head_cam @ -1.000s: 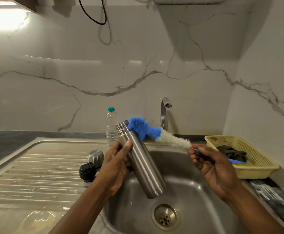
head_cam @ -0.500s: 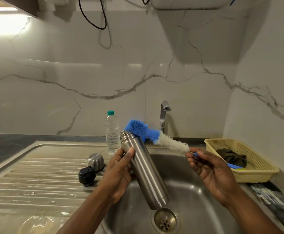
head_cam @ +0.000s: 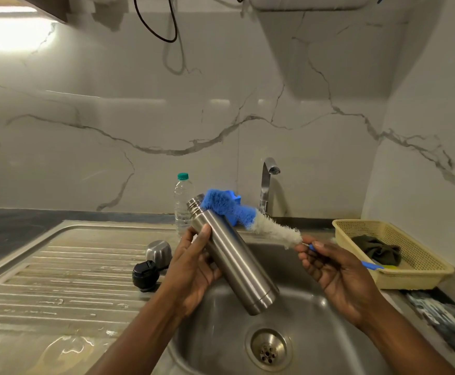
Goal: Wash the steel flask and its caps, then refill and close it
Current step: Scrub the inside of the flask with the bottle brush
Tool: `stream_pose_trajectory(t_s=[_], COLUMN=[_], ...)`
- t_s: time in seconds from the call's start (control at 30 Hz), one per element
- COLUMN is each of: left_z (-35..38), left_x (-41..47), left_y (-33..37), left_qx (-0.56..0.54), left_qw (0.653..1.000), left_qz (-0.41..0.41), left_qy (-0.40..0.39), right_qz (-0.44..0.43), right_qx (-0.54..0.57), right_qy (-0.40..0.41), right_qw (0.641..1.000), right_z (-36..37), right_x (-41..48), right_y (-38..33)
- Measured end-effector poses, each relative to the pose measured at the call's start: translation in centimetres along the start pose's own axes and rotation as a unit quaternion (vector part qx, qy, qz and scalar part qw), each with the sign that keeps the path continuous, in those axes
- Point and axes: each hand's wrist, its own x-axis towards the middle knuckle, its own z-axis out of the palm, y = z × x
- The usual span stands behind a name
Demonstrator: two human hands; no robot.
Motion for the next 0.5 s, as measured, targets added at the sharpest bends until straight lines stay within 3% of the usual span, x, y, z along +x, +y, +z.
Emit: stream_pose_trajectory(t_s=[0.23, 0.4, 0.5], left_z=[-1.1, -0.8, -1.0], left_x=[0.5, 0.4, 0.7], left_y=[1.8, 1.2, 1.3], left_qx=[-0.073, -0.063, -0.071], left_qw=[0.996, 0.996, 0.994], left_qz=[0.026, 0.003, 0.021], left_qy=[0.04, 0.055, 0.086], right_qz=[-0.018, -0.017, -0.035], right_qx=[-0.056, -0.091, -0.099], right_qy=[0.024, -0.022, -0.007], right_qw=[0.998, 0.995, 0.994], right_z=[-1.5, -0.8, -1.4], right_x=[0.0, 0.0, 0.0], right_y=[-1.6, -0.4, -1.5])
